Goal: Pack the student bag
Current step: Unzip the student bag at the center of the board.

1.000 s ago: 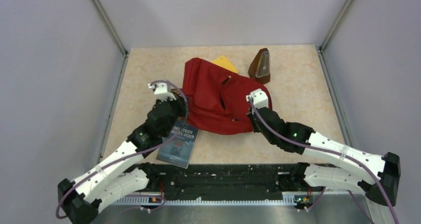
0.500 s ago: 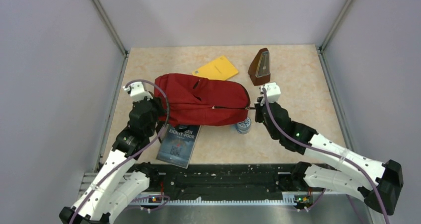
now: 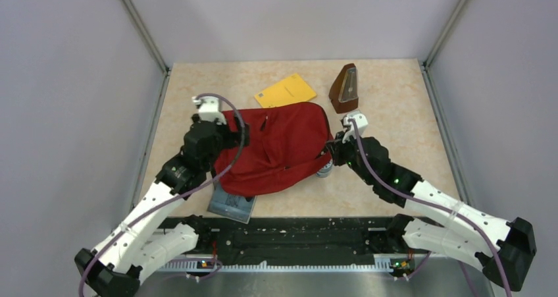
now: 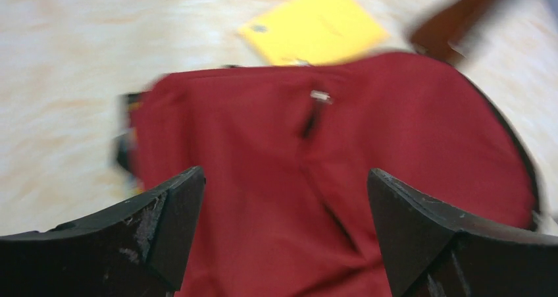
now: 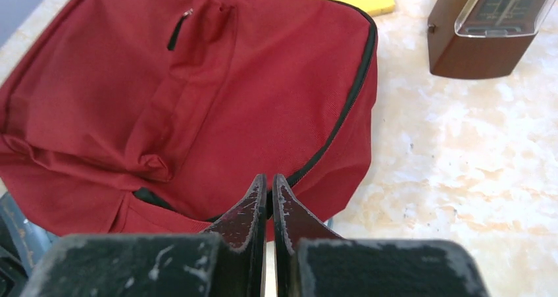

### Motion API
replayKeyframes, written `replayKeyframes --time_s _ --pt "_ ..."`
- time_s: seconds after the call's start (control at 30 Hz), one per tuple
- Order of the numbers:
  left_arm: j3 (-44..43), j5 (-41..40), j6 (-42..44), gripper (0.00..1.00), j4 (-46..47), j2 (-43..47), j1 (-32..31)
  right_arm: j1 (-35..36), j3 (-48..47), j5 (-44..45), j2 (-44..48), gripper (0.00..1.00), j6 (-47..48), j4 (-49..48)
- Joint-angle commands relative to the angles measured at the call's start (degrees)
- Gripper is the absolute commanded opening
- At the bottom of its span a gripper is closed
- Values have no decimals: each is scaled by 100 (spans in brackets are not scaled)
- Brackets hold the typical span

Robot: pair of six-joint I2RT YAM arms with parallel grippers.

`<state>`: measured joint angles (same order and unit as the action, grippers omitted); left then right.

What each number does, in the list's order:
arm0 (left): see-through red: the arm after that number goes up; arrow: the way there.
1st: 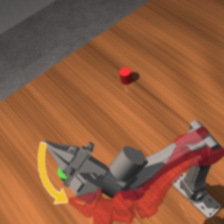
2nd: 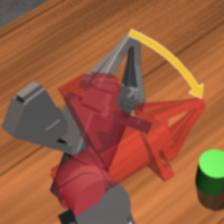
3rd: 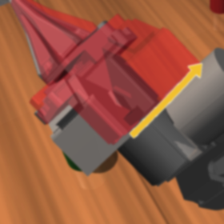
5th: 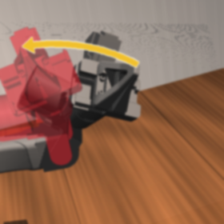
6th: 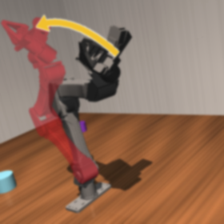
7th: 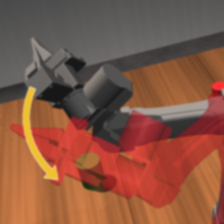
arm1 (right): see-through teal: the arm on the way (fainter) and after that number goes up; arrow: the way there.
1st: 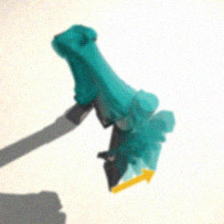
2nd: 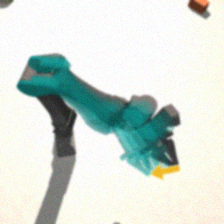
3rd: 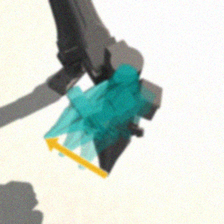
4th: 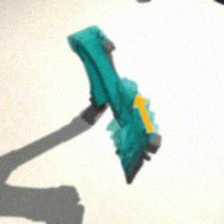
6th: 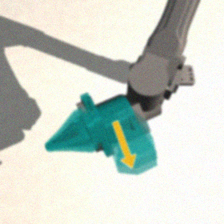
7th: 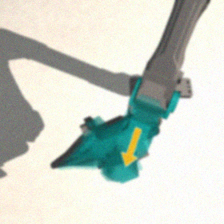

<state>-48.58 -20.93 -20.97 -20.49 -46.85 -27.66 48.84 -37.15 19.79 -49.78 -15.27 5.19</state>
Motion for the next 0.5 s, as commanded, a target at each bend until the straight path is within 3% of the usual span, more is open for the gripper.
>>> replayKeyframes --time_s 0.0,0.17,0.3,0.47 --pt "284 1379 1053 98 1336 -346 -1350 -74 -63 -97 242 0 -53 -446" --pt "792 2740 1905 98 3200 -1226 -2581 -75 260 64 644 0 -138 -700" --pt "1008 3204 2053 98 4181 -1856 -2791 -70 366 159 895 0 -189 -456" --pt "725 3083 2053 98 4342 -2498 -2807 -76 395 155 1177 0 -345 -106"
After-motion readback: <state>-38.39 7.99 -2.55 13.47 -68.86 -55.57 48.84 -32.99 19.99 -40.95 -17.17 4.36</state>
